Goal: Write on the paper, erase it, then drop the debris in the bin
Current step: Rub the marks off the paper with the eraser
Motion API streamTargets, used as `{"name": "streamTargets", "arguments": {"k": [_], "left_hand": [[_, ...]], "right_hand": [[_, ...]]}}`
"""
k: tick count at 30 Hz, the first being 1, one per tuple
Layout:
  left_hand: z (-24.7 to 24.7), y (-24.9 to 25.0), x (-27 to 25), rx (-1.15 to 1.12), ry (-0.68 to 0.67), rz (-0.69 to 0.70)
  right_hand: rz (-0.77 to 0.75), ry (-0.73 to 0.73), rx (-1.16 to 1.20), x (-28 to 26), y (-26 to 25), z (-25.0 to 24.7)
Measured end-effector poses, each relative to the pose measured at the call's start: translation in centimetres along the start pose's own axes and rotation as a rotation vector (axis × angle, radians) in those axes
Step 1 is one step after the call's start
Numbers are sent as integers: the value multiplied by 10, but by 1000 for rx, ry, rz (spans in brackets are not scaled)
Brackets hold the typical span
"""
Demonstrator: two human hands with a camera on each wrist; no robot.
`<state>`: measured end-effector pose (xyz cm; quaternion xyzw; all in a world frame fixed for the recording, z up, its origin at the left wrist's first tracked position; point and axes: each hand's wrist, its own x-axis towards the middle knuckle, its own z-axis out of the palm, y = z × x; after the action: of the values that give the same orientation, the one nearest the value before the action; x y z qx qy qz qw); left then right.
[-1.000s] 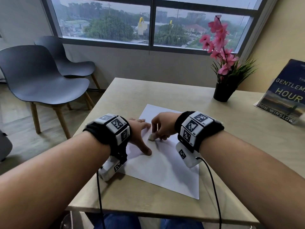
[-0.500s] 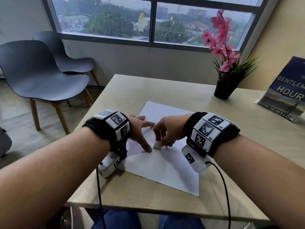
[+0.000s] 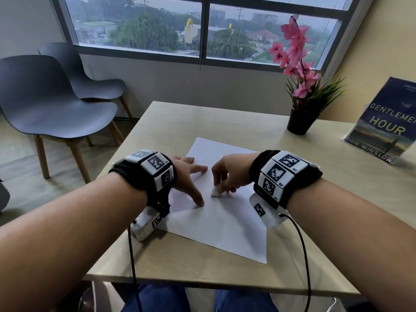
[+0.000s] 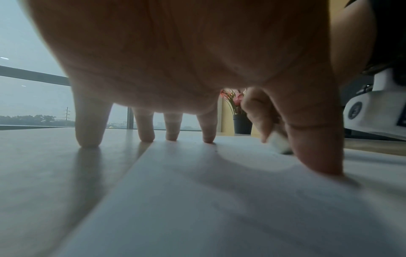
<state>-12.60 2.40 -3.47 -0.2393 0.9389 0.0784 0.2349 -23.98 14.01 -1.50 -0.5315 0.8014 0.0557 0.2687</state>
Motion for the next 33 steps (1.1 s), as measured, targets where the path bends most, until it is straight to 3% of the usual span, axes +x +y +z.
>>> {"name": "streamTargets", "arguments": {"k": [3,8,13,18,23,29,33], "left_hand": [[0,0,-1,-2,-1,-6],[1,0,0,-3,-1,-7],[2,-1,3,-13,15,-9],[1,0,2,-6,11,-9],[1,0,1,-5,8,-13],[0,1,1,1,6,-18],[1,1,1,-9,11,-18]], "right_hand": [[33,98,0,3,3,0],[-14,-85,16,-10,3,3],[15,43,-7,-10,5,4],[-9,-90,-20,-21,3,7],[39,45,-21,-18,10,4],[2,-97,39,-28,14,5],[40,31,-5,-19,16,3]]}}
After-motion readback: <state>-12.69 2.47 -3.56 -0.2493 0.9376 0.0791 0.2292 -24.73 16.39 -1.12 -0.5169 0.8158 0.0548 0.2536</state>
